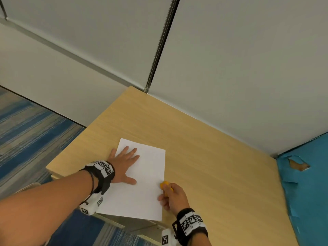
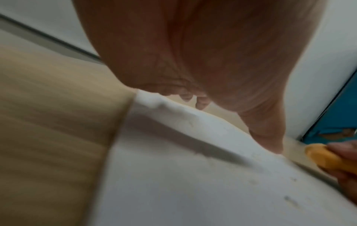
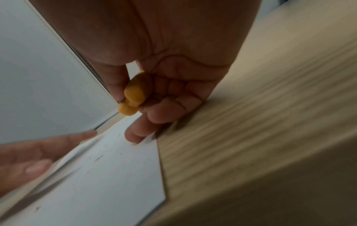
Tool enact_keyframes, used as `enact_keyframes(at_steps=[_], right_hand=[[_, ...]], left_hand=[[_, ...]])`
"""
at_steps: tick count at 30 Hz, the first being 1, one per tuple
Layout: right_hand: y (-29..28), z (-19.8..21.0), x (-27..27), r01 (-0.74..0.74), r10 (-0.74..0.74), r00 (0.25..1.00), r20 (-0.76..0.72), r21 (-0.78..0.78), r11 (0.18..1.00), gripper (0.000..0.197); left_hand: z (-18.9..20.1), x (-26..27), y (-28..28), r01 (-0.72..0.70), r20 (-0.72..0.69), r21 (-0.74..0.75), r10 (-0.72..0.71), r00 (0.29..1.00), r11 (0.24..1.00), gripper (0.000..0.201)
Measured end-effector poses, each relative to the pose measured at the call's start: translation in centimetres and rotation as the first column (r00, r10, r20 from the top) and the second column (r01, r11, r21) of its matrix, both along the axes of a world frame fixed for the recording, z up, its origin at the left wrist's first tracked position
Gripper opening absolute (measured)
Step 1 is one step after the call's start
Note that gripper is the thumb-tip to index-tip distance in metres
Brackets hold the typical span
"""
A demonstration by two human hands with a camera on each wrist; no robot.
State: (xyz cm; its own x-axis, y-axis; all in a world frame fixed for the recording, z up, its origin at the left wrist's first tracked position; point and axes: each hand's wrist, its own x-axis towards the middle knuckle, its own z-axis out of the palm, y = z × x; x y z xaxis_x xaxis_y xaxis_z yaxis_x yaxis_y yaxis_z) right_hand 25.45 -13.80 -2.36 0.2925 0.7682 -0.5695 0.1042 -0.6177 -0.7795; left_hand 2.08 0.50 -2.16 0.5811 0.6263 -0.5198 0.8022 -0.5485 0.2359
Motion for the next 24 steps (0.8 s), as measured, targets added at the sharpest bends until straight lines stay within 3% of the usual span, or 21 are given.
enact_keyframes(at_steps=[4, 12, 19, 24], right_hand=[[-0.3, 0.1, -0.3, 0.032, -0.032, 0.999, -0.014, 0.011, 0.999, 0.026], [-0.8, -0.3, 0.6, 0.101, -0.098, 0.994, -0.046, 0.082, 0.992, 0.032], [-1.2, -0.3, 0.8, 0.13, -0.124, 0.99, -0.063, 0.1, 0.987, 0.029], [-0.9, -0.2, 0.3, 0.073, -0.073, 0.997, -0.004, 0.098, 0.992, 0.032]], left_hand=[[-0.4, -1.9, -1.2, 0.049, -0.043, 0.01, -0.048, 0.998, 0.999, 0.107], [-1.7, -1.4, -3.5, 0.108, -0.048, 0.006, -0.107, 0.993, 0.994, 0.123], [0.0, -1.0, 0.0, 0.362, -0.137, -0.006, -0.359, 0.923, 0.932, 0.13], [0.8, 0.7, 1.4, 0.383, -0.116, -0.088, -0.392, 0.913, 0.919, 0.127]])
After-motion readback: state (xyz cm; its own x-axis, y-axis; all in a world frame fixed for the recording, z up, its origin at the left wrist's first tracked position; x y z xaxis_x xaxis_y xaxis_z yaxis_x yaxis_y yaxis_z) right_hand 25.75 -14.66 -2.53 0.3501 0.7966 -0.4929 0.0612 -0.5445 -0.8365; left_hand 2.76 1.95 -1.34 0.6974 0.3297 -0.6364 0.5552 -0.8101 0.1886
